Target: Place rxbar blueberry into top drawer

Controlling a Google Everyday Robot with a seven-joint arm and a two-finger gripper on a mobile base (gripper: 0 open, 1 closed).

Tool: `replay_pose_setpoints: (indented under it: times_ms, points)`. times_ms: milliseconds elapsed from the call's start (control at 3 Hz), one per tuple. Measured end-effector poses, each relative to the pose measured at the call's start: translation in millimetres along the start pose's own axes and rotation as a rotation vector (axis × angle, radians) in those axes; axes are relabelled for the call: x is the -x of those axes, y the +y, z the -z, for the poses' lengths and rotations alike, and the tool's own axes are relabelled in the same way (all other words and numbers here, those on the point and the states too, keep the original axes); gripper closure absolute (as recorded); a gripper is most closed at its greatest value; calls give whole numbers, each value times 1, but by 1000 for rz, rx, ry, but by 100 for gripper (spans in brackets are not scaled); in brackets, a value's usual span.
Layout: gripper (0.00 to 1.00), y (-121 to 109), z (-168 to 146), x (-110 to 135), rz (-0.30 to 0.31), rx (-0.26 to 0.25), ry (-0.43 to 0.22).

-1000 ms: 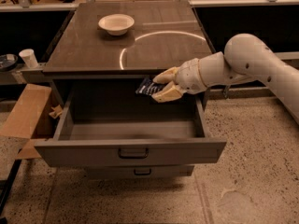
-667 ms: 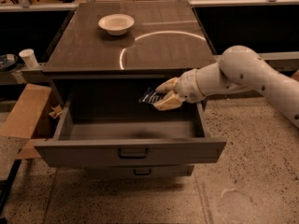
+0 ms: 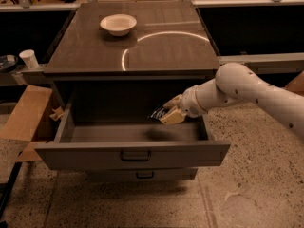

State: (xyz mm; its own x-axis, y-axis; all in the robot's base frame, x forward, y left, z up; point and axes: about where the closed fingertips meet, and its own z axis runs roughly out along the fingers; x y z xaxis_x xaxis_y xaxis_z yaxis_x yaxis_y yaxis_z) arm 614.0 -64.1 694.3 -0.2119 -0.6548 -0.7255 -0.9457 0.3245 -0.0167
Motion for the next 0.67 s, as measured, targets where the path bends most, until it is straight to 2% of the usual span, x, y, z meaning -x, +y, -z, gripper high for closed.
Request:
replay_pose_setpoints:
  times_ms: [333, 667]
  points:
    - [81, -4, -6, -11, -43, -11, 34]
    - [59, -7, -11, -12, -62, -13, 52]
